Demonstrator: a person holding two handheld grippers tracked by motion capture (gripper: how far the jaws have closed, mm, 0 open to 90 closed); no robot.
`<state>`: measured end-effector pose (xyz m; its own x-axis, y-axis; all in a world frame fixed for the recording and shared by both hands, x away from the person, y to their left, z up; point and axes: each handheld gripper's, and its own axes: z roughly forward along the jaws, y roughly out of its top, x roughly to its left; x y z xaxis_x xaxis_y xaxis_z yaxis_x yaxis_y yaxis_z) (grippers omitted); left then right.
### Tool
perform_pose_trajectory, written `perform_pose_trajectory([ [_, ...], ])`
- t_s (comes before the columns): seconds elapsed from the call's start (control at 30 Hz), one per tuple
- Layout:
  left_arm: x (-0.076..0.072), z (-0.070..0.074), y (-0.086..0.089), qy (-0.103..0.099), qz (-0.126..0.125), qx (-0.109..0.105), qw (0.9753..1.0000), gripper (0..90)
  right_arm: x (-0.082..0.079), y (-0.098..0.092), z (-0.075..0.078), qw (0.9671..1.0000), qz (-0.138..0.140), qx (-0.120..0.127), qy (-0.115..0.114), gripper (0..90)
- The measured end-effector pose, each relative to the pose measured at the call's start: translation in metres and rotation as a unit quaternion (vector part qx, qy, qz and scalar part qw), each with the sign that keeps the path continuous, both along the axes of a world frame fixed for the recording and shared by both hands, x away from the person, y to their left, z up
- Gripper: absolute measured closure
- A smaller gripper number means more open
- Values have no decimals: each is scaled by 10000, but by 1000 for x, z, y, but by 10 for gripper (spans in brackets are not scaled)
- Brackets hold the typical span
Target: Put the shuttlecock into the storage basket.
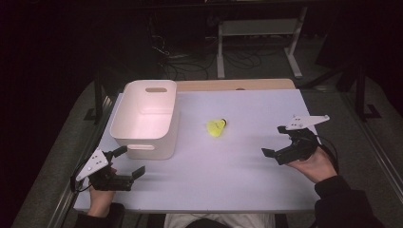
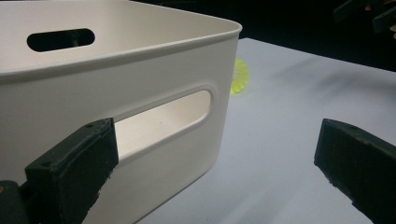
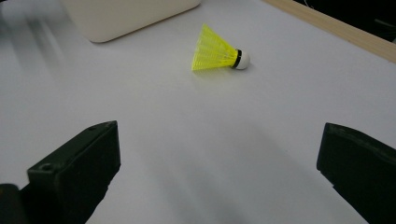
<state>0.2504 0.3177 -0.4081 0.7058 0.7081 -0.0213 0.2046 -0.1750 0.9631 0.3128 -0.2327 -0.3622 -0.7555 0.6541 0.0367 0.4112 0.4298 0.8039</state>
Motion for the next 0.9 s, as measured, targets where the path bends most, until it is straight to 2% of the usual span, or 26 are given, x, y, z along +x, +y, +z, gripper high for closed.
perform_pose_trajectory([
  [0.9,0,0,0,-6,-1,-5,10000,0,10,13,13,9996,237,-154,20,0],
])
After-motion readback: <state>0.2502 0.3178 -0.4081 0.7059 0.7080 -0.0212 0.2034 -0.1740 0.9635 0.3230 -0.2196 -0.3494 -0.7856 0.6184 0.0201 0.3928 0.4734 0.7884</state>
